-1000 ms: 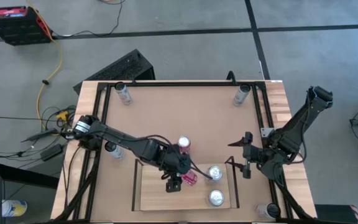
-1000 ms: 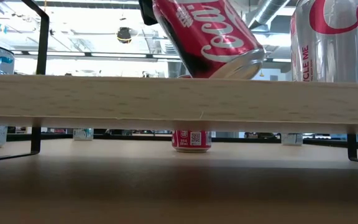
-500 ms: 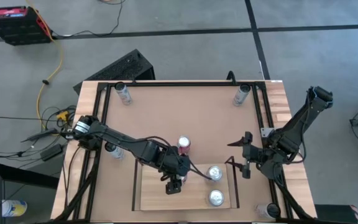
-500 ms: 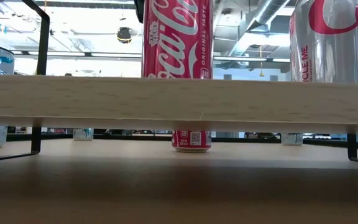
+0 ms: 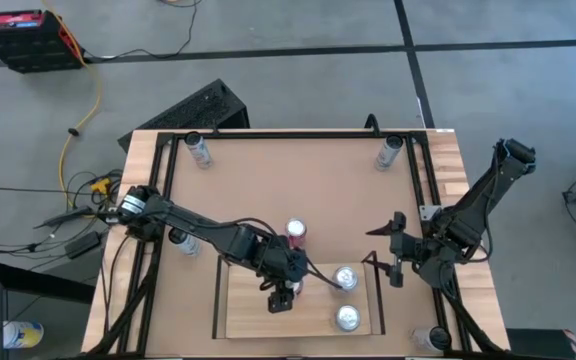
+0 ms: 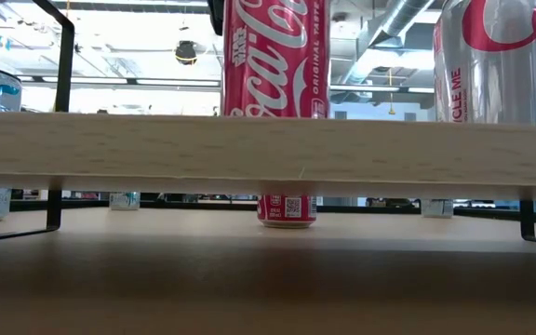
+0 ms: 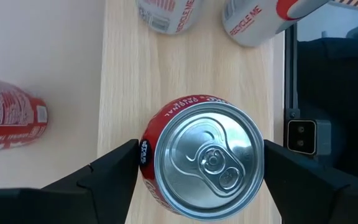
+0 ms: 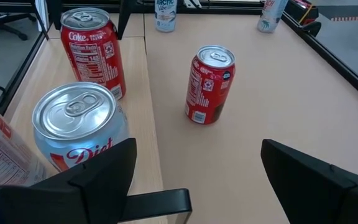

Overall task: Place canned beverage on shelf
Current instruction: Put the bottom red soda can on the shelf, then put the red soda can aligned with the other red soda can on the shelf

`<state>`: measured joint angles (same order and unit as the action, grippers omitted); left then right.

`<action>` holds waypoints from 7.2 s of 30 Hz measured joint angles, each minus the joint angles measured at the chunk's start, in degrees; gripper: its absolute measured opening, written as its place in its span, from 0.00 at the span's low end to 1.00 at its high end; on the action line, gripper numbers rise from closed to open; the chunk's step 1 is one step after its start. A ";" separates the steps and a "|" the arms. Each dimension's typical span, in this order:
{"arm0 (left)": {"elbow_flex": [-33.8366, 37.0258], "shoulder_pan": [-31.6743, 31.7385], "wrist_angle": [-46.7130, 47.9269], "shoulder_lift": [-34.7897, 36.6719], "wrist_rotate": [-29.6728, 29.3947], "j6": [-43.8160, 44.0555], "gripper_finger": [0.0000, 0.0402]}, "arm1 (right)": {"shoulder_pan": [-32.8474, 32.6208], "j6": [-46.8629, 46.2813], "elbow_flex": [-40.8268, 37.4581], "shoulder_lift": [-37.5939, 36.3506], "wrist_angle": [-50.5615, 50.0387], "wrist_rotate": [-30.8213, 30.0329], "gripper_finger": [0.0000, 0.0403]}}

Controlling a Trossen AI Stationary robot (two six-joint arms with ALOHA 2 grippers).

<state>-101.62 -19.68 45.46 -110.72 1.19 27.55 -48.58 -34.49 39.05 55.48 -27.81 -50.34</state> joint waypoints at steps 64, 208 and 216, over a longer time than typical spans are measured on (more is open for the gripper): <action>-4.64 5.73 -13.98 5.45 6.09 0.11 0.74 | -0.02 0.44 0.09 -0.04 -0.13 1.41 0.92; 15.65 15.19 -16.75 2.43 -11.30 -20.11 0.78 | 1.37 -1.63 0.15 -0.04 -3.17 3.91 0.92; 15.67 16.82 -16.99 6.21 -7.78 -23.47 0.78 | 1.38 -1.65 0.11 -0.02 -2.97 3.97 0.92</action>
<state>-85.95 -2.86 28.47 -104.51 -6.58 4.07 -47.20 -36.14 39.16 55.46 -30.79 -46.37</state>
